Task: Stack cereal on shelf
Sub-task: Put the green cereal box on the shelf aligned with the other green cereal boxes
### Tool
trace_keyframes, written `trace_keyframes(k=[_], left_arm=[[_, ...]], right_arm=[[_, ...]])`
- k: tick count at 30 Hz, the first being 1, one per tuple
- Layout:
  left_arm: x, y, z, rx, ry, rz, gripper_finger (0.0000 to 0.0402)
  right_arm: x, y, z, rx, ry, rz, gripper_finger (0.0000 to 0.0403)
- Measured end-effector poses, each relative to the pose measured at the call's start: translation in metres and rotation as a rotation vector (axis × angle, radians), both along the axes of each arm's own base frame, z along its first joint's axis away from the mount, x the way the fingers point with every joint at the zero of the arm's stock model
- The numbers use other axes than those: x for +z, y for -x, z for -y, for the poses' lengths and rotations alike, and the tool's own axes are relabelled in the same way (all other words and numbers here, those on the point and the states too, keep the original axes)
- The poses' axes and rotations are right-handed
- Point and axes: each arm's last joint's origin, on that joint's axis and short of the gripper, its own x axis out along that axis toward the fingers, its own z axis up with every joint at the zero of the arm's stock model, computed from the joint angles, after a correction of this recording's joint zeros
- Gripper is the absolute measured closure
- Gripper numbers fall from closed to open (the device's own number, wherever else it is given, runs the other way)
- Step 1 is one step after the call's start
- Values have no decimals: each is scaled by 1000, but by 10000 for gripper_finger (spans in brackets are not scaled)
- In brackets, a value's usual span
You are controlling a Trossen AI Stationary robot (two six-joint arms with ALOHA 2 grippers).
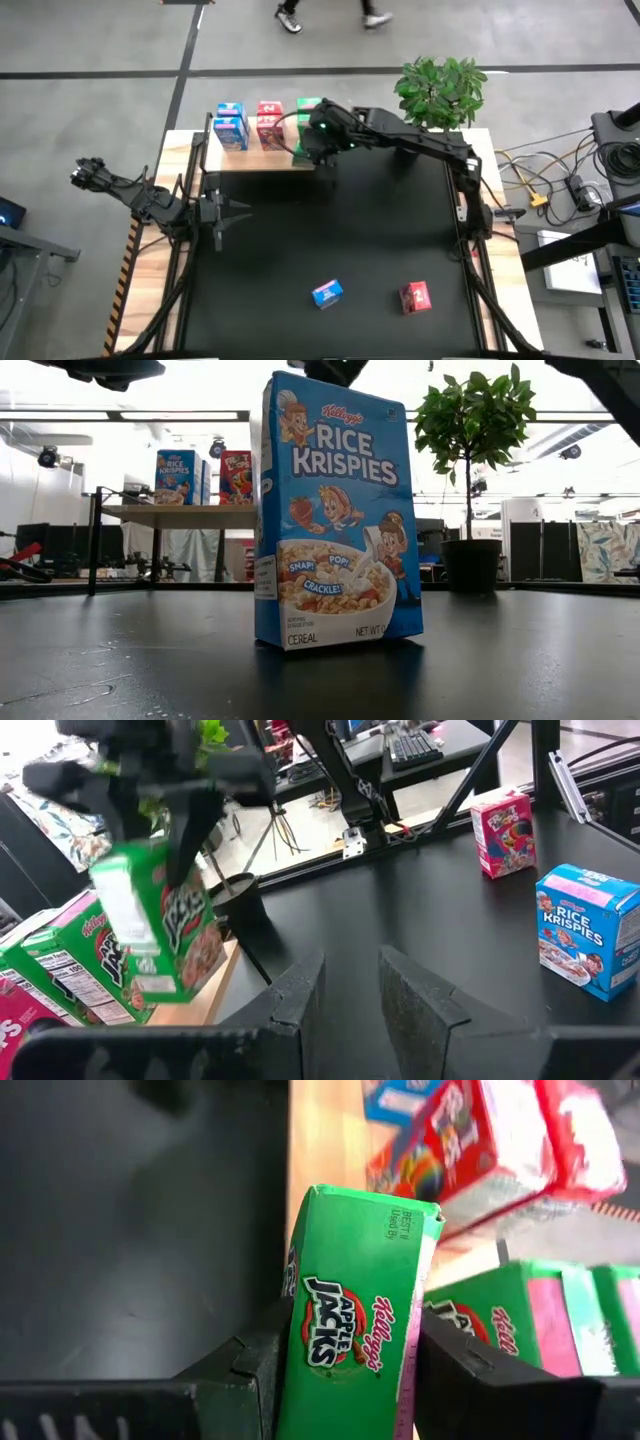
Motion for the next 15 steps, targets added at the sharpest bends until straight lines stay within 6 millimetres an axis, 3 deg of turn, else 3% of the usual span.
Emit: trace_keyframes(k=[9, 15], left_arm=[[0, 0, 0, 0, -1, -2, 325], [0, 0, 0, 0, -1, -3, 325]], right_arm=[[-13, -8, 25, -53, -21, -60, 256], [-13, -9, 31, -64, -17, -49, 228]])
